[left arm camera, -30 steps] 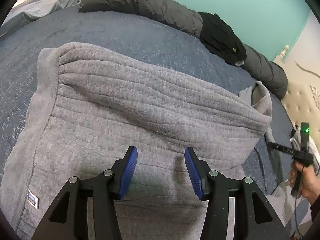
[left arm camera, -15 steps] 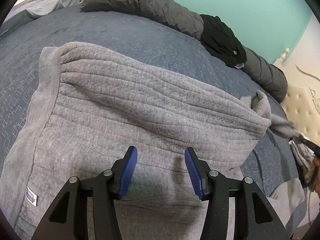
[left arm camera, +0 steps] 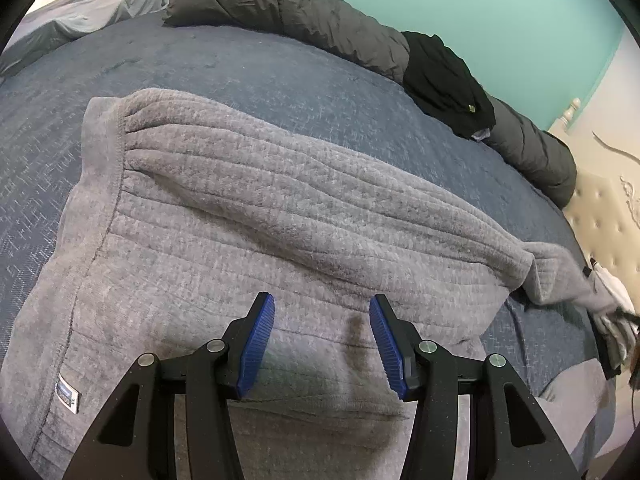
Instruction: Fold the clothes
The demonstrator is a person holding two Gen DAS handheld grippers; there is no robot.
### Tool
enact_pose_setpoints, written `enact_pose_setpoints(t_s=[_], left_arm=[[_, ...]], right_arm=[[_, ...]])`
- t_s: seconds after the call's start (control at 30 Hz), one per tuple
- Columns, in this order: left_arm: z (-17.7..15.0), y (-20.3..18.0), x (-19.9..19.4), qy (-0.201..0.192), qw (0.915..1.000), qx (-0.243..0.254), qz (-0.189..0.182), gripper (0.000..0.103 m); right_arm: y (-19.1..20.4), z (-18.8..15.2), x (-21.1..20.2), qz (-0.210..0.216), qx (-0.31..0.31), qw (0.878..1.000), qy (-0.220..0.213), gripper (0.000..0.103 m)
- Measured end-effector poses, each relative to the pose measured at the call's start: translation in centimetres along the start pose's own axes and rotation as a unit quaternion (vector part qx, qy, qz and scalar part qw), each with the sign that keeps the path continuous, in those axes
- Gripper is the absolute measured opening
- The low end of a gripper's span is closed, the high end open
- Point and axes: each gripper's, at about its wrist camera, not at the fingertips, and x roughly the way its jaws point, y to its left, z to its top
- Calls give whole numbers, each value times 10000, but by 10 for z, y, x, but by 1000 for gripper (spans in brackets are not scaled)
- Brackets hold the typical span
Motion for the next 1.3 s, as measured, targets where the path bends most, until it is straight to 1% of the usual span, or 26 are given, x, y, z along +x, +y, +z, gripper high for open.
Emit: enact_pose_setpoints(t_s=[0.03, 0.07, 0.1, 0.13, 0.2, 0.23, 0.27, 0.33, 0.47, 0.5, 0.53, 0.63, 0.7, 0.73, 0.77, 0.87, 0.93, 1.0, 1.07, 1.17, 1.3], left_arm=[[0, 0, 0, 3, 10000, 3, -1, 54], [0, -1, 0, 6, 10000, 5, -4, 54], [0, -1, 0, 8, 10000, 4, -8, 54], [0, -2, 0, 8, 10000, 13, -7, 54], [0, -4, 1, 8, 10000, 33, -4, 54], [2, -6, 3, 6, 10000, 28, -6, 54], [2, -6, 3, 5, 10000, 24, -7, 54], [2, -5, 3, 4, 10000, 20, -6, 54], [2, -4, 3, 8, 10000, 8, -9, 54], [2, -4, 3, 8, 10000, 14, -15, 54], [2, -4, 3, 8, 10000, 20, -21, 54], [3, -8, 5, -2, 10000, 33, -16, 54], [3, -8, 5, 0, 10000, 29, -11, 54], [3, -9, 6, 0, 10000, 32, -8, 54], [3, -10, 7, 0, 10000, 37, -5, 54], [2, -8, 4, 12, 10000, 62, -11, 54], [2, -7, 4, 20, 10000, 64, -15, 54], [3, -7, 6, 30, 10000, 50, -28, 54], [10, -13, 14, 29, 10000, 42, -3, 54], [6, -12, 9, 32, 10000, 35, -17, 54], [-4, -6, -7, 15, 10000, 39, -45, 55]], right_arm=[[1, -5, 5, 19, -19, 10000, 69, 8], [2, -11, 10, 56, -31, 9999, 131, 12], [3, -16, 15, 66, -25, 9997, 239, 14], [4, -22, 22, 43, -43, 9991, 413, 14], [7, -29, 27, -87, -90, 9983, 562, 18], [5, -33, 28, -92, -51, 9983, 573, 20], [1, -37, 28, -58, 51, 9984, 558, 25], [-7, -41, 23, -197, 271, 9981, 509, 31], [-22, -44, 6, -531, 549, 9968, 237, 31], [-23, -41, -1, -375, 547, 9977, 109, 31], [-17, -38, -7, 40, 450, 9990, -7, 31], [16, -31, -12, 641, 44, 9979, -79, 33], [39, -26, -13, 996, -83, 9949, -97, 38], [54, -24, -15, 1193, -152, 9927, -117, 47], [71, -22, -15, 1399, -232, 9898, -109, 51], [120, -19, -16, 2011, -476, 9784, -66, 52], [150, -17, -16, 2316, -663, 9705, -44, 52], [183, -20, -21, 2694, -846, 9593, -70, 52], [217, -24, -25, 3068, -1160, 9447, -43, 52], [255, -30, -30, 3233, -1563, 9333, -2, 52], [294, -41, -36, 3244, -2062, 9232, -42, 52]])
